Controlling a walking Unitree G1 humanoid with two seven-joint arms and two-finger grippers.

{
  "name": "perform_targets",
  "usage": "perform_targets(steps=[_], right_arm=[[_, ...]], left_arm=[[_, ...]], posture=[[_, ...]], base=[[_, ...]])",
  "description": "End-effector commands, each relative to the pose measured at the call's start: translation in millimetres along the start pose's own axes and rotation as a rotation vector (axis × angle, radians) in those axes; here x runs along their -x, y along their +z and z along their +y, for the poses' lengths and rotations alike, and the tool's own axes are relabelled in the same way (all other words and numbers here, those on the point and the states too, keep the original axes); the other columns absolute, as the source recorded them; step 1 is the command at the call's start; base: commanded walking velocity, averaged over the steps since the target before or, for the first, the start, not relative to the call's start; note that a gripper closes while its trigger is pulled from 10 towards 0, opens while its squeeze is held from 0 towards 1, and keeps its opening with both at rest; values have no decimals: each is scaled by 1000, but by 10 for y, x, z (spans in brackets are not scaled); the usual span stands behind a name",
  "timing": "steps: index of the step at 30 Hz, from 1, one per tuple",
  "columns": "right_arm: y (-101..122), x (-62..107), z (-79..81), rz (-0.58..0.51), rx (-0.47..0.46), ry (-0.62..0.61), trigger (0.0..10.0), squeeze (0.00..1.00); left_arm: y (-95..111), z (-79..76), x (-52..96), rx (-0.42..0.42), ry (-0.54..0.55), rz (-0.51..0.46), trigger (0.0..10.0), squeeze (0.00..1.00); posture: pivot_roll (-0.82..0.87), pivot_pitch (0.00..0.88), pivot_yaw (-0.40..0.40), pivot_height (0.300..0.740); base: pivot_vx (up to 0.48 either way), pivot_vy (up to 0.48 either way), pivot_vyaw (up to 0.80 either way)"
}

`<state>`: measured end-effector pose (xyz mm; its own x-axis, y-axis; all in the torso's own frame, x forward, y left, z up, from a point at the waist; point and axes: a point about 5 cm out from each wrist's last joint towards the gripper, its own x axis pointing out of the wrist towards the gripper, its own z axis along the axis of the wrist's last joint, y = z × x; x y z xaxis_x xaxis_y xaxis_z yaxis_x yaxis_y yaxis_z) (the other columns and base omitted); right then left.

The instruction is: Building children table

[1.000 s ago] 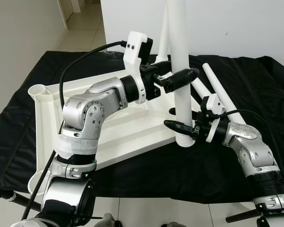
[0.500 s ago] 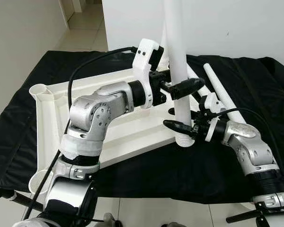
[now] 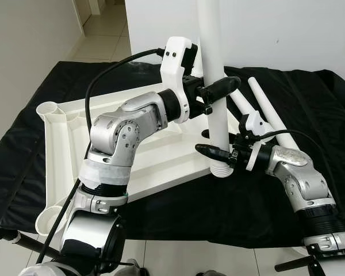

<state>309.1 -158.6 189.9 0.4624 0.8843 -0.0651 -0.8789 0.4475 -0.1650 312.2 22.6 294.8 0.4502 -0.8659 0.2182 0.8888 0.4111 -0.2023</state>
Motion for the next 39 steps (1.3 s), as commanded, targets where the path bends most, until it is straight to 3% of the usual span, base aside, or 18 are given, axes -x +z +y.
perform_targets(steps=[1, 4, 5, 6, 7, 16, 17, 18, 22, 25, 26, 28, 30, 34, 39], right_arm=[[41, -26, -33, -11, 12, -23, 10000, 0], [43, -30, -38, -13, 12, -29, 10000, 0], [46, -39, -53, -16, 5, -43, 10000, 267], [46, -39, -53, -16, 5, -43, 10000, 267], [69, -57, -95, -35, 0, -82, 10000, 1000], [189, -186, -269, -75, 45, -295, 10000, 1000], [231, -241, -286, -87, 53, -340, 10000, 0], [271, -312, -295, -98, 62, -390, 10000, 0], [345, -492, -294, -108, 87, -518, 10000, 0], [345, -492, -294, -108, 87, -518, 10000, 0], [360, -582, -292, -103, 93, -594, 10000, 0], [360, -582, -292, -103, 93, -594, 10000, 0], [374, -754, -294, -99, 111, -779, 10000, 0], [397, -869, -293, -104, 122, -917, 10000, 0], [400, -911, -283, -103, 111, -954, 10000, 0]], left_arm=[[48, -14, -34, -29, -4, -6, 235, 0], [48, -16, -39, -38, -2, -3, 235, 0], [49, -20, -48, -52, 1, 3, 10000, 0], [49, -20, -48, -52, 1, 3, 10000, 0], [63, -17, -66, -73, 18, 13, 10000, 0], [179, 80, -181, -178, 176, 46, 10000, 0], [218, 102, -211, -222, 219, 56, 10000, 0], [270, 118, -242, -263, 266, 54, 10000, 0], [371, 137, -300, -295, 354, 24, 10000, 0], [371, 137, -300, -295, 354, 24, 10000, 0], [402, 150, -320, -322, 401, 12, 10000, 0], [402, 150, -320, -322, 401, 12, 10000, 0], [449, 158, -361, -322, 479, -23, 10000, 0], [493, 130, -402, -304, 510, -58, 10000, 0], [515, 124, -414, -306, 520, -72, 10000, 0]], posture=[[-112, 5, 26, 740], [-112, 5, 26, 740], [-114, 1, 27, 740], [-114, 1, 27, 740], [-114, 1, 27, 740], [-112, 7, 27, 740], [-111, 21, 29, 740], [-111, 21, 29, 740], [-112, 35, 30, 740], [-112, 35, 30, 740], [-111, 41, 29, 740], [-111, 41, 29, 740], [-107, 45, 25, 740], [-107, 45, 25, 740], [-107, 45, 25, 740]], base=[[0, 0, 0], [0, 0, 0], [0, 0, 0], [0, 0, 0], [0, 0, 0], [0, 0, 0], [0, 0, 0], [0, 0, 0], [0, 0, 0], [0, 0, 0], [0, 0, 0], [0, 0, 0], [0, 0, 0], [0, 0, 0], [0, 0, 0]])
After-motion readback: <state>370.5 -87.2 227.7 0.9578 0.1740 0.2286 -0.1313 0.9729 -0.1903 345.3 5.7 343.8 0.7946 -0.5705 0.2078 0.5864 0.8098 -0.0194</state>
